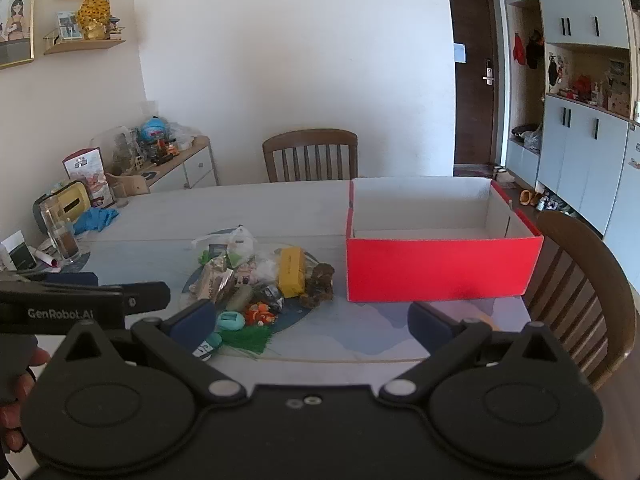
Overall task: Organize objects
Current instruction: 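Grasp the green-hatted plush doll with left tool while right tool grasps the dark small bag, then carry the plush doll and dark bag over the red shoebox with both tools, then open right tool to drop the dark bag while left tool releases the plush doll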
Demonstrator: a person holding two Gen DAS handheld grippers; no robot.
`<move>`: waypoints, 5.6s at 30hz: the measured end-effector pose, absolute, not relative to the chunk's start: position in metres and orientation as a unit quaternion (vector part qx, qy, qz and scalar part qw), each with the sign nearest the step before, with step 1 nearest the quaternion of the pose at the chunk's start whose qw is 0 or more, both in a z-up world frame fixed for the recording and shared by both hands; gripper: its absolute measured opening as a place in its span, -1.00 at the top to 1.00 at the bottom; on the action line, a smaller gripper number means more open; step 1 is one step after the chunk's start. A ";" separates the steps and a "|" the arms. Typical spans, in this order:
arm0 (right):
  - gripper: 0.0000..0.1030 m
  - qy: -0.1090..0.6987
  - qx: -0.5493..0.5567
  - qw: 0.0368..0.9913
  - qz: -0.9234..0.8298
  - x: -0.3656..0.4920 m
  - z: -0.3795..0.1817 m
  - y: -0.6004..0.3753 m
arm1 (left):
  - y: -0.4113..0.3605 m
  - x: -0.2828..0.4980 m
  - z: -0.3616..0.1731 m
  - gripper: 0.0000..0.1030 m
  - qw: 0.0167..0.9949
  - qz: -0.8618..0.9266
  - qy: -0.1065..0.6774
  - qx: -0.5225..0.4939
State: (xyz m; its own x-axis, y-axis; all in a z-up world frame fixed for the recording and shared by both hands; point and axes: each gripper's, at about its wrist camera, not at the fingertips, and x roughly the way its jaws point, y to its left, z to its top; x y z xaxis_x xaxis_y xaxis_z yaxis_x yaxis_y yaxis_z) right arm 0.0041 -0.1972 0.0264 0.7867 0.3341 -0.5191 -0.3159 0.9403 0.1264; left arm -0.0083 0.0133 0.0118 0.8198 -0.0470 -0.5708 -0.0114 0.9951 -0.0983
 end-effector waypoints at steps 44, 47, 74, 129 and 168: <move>-0.58 0.394 -0.032 0.899 0.190 0.143 -0.040 -0.090 | 0.076 0.096 -0.110 -0.94 0.900 -0.124 0.417 0.041; -0.48 0.409 -0.031 0.893 0.185 0.153 -0.050 -0.084 | 0.078 0.100 -0.114 -0.90 0.896 -0.134 0.421 0.048; 0.87 0.436 -0.014 0.885 0.163 0.183 -0.065 -0.058 | 0.094 0.107 -0.119 -0.32 0.882 -0.184 0.431 0.047; 0.88 0.378 0.016 0.908 0.178 0.267 0.035 -0.316 | -0.133 0.296 0.033 -0.30 0.916 -0.187 0.350 0.061; 0.77 0.492 -0.067 0.844 0.204 0.327 -0.067 -0.306 | -0.182 0.407 -0.096 -0.41 0.826 -0.154 0.537 0.083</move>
